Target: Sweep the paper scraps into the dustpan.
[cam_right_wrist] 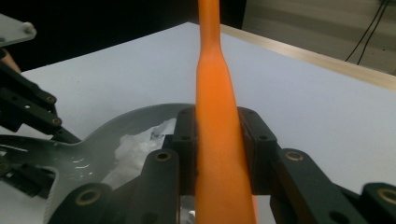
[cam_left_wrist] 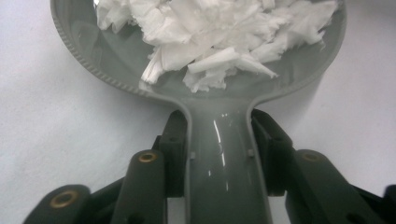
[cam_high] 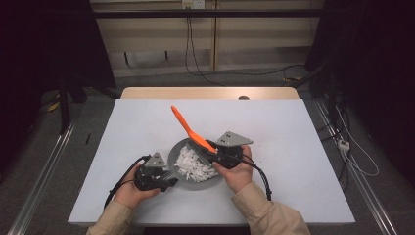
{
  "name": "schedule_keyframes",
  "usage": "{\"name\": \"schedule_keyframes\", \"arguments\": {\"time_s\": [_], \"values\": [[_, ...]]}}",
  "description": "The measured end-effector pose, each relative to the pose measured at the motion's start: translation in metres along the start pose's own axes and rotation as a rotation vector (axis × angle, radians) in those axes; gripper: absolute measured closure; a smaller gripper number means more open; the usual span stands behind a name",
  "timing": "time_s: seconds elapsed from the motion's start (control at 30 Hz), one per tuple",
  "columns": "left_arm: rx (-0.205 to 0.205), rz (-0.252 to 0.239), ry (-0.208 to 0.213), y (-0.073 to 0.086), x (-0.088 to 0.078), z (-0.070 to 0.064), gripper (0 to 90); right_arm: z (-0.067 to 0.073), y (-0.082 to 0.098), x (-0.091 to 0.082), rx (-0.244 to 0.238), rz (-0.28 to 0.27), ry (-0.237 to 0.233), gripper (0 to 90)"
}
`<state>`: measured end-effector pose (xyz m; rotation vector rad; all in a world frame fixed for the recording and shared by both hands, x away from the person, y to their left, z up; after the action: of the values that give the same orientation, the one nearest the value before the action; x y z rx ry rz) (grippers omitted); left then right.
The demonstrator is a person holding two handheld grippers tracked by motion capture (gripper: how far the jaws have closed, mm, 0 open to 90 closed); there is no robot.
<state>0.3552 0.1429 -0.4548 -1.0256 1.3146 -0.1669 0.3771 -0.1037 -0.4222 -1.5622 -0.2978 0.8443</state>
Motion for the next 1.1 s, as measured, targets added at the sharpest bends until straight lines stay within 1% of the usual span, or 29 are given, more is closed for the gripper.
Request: {"name": "schedule_keyframes", "arguments": {"time_s": [0.07,0.1,0.13,0.17,0.2,0.23,0.3,0.33,0.37,0.4,0.43,0.47,0.53,0.57,0.6,0.63,0.67,0.73,0.77,0.8,0.83,0.87,0.93,1.0,1.03,1.07,1.1], "values": [[-0.002,0.000,0.000,0.000,0.000,0.000,61.9,-0.005,-0.001,0.000,0.001,-0.003,0.015,71.4],[0.003,0.006,-0.004,0.001,0.000,0.000,62.3,-0.007,-0.002,-0.001,0.007,-0.009,0.018,71.4],[0.005,0.004,-0.009,0.000,-0.001,0.000,62.5,-0.011,-0.002,-0.001,0.014,-0.014,0.024,71.4],[0.006,0.000,-0.025,0.000,-0.002,0.000,62.7,-0.015,-0.003,-0.002,0.018,-0.018,0.034,71.4],[0.006,-0.011,-0.006,0.001,-0.002,0.001,62.8,-0.018,-0.003,-0.003,0.024,-0.021,0.046,71.4],[0.008,-0.016,-0.015,0.002,-0.004,0.002,62.8,-0.022,-0.003,-0.004,0.031,-0.021,0.052,71.4],[-0.009,-0.027,0.003,0.004,-0.007,0.004,62.9,-0.030,-0.001,-0.006,0.040,-0.025,0.074,71.4],[-0.003,-0.026,0.004,0.005,-0.008,0.005,62.9,-0.034,0.000,-0.006,0.041,-0.024,0.083,71.4],[-0.001,-0.021,-0.011,0.007,-0.010,0.005,62.9,-0.037,0.001,-0.006,0.047,-0.022,0.095,71.4],[-0.009,-0.028,0.011,0.008,-0.010,0.006,62.9,-0.040,0.003,-0.006,0.054,-0.020,0.103,71.4],[0.004,-0.015,-0.006,0.008,-0.012,0.006,62.9,-0.042,0.005,-0.005,0.058,-0.011,0.105,71.4],[-0.004,-0.022,0.014,0.009,-0.013,0.008,62.9,-0.044,0.007,-0.003,0.054,-0.004,0.109,71.4],[-0.008,-0.013,0.014,0.008,-0.016,0.008,62.9,-0.047,0.010,0.002,0.054,0.010,0.119,71.4],[0.001,-0.006,0.008,0.009,-0.017,0.009,62.9,-0.048,0.011,0.004,0.050,0.013,0.128,71.4],[0.001,-0.007,-0.010,0.009,-0.021,0.008,62.9,-0.049,0.013,0.007,0.044,0.015,0.138,71.4],[0.003,-0.010,0.005,0.009,-0.023,0.009,62.9,-0.049,0.015,0.010,0.044,0.023,0.138,71.4],[0.006,-0.002,-0.003,0.010,-0.027,0.009,62.9,-0.049,0.016,0.012,0.044,0.030,0.135,71.4],[0.017,-0.004,-0.009,0.012,-0.033,0.012,62.9,-0.049,0.019,0.017,0.038,0.040,0.136,71.4],[0.011,-0.011,-0.003,0.013,-0.035,0.013,63.0,-0.048,0.019,0.018,0.041,0.038,0.133,71.4],[0.013,-0.001,-0.005,0.015,-0.038,0.014,62.9,-0.048,0.019,0.019,0.042,0.034,0.135,71.4],[0.018,0.006,-0.029,0.017,-0.041,0.014,62.9,-0.048,0.018,0.020,0.039,0.036,0.135,71.4],[0.003,-0.001,-0.013,0.019,-0.042,0.014,62.9,-0.048,0.018,0.022,0.039,0.036,0.137,71.4],[0.003,0.016,0.011,0.024,-0.045,0.017,62.9,-0.047,0.018,0.024,0.037,0.032,0.132,71.4],[-0.006,0.020,0.028,0.025,-0.043,0.018,62.9,-0.043,0.017,0.027,0.021,0.037,0.128,71.4],[-0.005,0.035,0.003,0.025,-0.041,0.017,62.9,-0.039,0.016,0.030,0.011,0.042,0.115,71.3],[-0.002,0.036,0.019,0.024,-0.039,0.017,62.9,-0.035,0.016,0.032,-0.003,0.043,0.106,71.2],[-0.005,0.038,0.024,0.023,-0.037,0.017,62.9,-0.030,0.016,0.035,-0.025,0.044,0.097,71.1]]}}
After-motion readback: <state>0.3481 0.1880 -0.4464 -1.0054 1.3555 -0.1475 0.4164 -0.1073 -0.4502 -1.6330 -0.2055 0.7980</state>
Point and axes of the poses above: each handheld gripper's, and its own axes: x roughly forward along the jaws, y roughly out of its underside, z roughly to its left, the point moved 2 cm from there along x, roughly forward along the jaws, and after that the axes turned 3 degrees about -z, right-handed, at the moved point
